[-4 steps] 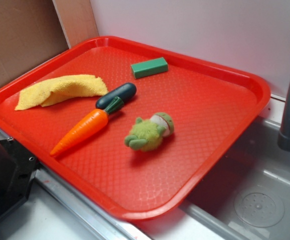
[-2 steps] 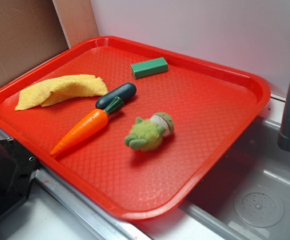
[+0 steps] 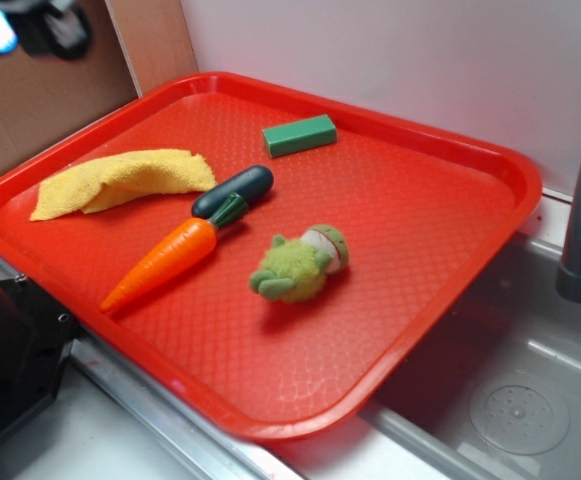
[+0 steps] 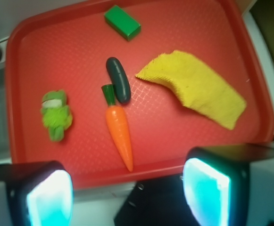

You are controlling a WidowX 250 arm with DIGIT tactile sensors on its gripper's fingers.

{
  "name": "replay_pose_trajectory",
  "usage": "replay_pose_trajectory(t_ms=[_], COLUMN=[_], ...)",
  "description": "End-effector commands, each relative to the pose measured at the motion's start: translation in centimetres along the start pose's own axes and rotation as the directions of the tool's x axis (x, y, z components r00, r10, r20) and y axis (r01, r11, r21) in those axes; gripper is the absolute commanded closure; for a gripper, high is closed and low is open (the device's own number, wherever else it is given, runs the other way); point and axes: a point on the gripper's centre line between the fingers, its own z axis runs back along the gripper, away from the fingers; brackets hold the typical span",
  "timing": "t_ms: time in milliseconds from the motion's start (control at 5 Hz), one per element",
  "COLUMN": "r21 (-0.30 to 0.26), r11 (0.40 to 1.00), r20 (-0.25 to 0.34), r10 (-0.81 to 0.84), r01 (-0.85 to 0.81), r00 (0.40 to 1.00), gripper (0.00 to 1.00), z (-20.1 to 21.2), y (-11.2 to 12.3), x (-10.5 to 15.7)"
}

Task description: Grab the carrot.

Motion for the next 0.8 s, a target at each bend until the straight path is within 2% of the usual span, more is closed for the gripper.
replay_pose_trajectory(t_ms=[0,200,400,600], r21=[-0.005,-0.026,-0.026,-0.021], r11=[0.999,0.999,0.999,0.999], r20=[0.043,0.026,-0.001,-0.057], r10=[0.035,-0.041,-0.041,-0.026], r01=[-0.035,0.041,0.041,0.025], r00=[0.998,0.999,0.999,0.998], gripper=[0.00,0.00,0.00,0.00], z=[-7.2,-11.2,-13.2,-15.1], y=[-0.5,-1.5,-1.5,-1.2], x=[1.9,2.1,1.7,1.6])
